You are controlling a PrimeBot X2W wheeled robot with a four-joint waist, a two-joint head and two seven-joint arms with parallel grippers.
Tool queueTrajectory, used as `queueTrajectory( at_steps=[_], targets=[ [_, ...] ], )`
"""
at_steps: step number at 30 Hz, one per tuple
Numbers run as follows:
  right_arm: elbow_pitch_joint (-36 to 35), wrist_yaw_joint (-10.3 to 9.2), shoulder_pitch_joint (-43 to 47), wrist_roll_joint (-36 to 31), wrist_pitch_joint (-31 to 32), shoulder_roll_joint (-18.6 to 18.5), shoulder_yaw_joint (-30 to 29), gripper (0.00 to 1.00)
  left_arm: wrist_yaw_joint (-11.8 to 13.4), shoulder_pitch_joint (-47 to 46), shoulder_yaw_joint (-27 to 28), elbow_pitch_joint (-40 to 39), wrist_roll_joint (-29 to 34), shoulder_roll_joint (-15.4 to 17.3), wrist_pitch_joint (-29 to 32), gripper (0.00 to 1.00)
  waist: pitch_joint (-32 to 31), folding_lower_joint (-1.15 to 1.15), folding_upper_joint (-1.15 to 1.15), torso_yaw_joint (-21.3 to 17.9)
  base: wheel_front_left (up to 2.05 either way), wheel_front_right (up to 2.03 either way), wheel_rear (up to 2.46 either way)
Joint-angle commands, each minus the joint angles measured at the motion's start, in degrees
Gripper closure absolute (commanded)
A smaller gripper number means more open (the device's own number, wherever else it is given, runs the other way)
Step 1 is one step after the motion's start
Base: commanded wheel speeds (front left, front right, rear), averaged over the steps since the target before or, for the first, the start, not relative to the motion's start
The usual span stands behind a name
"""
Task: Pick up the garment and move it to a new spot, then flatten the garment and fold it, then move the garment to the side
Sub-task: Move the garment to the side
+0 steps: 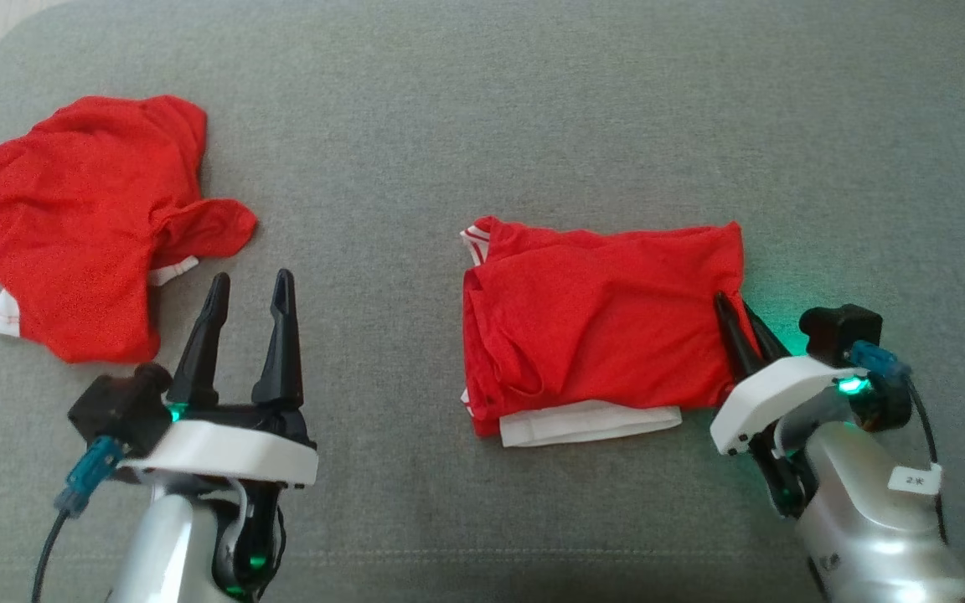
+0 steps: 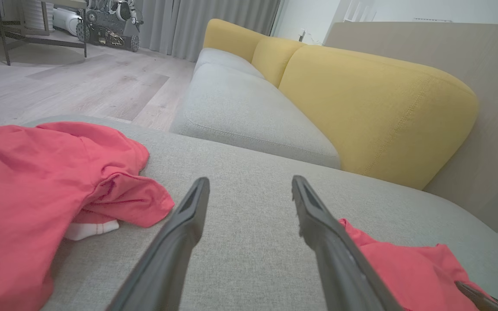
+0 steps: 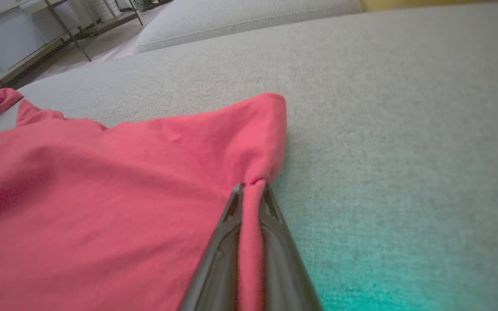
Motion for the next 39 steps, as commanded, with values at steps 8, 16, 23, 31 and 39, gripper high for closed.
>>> queueTrajectory(
  at_steps=[8,16,23,31,39],
  targets=[
    [-6.13,-0.05,-5.34,-12.38,-3.92,-6.17,5.25,1.0,0.01,-2.15,2.55,-2.36,0.5,0.42,-0.34,0.0,-0.68,0.0,0.0,-2.06,0.0,0.0,0.0],
    [-11.62,-0.05,-10.06,-15.89,-2.36,-12.87,8.18,1.0,-0.81,-3.71,2.99,-3.84,1.51,0.42,-0.34,0.0,1.13,0.0,0.0,-5.29,0.0,0.0,0.0],
    [-8.64,-0.05,-14.94,-12.57,1.96,-21.47,4.99,1.0,-1.5,-6.18,2.72,-5.18,2.37,0.42,-0.34,0.0,5.83,0.0,0.0,-7.22,0.0,0.0,0.0],
    [-5.75,-0.05,-20.09,-10.97,4.08,-23.25,-3.82,1.0,-2.41,-7.5,3.33,-5.38,3.12,0.42,-0.34,0.0,10.68,0.0,0.0,-8.76,0.0,0.0,0.0],
    [-5.37,-0.05,-21.9,-20.65,5.8,-19.83,-18.84,1.0,-2.97,-8.62,3.63,-5.63,3.0,0.42,-0.34,0.0,13.09,0.0,0.0,-8.81,0.0,0.0,0.0]
  ],
)
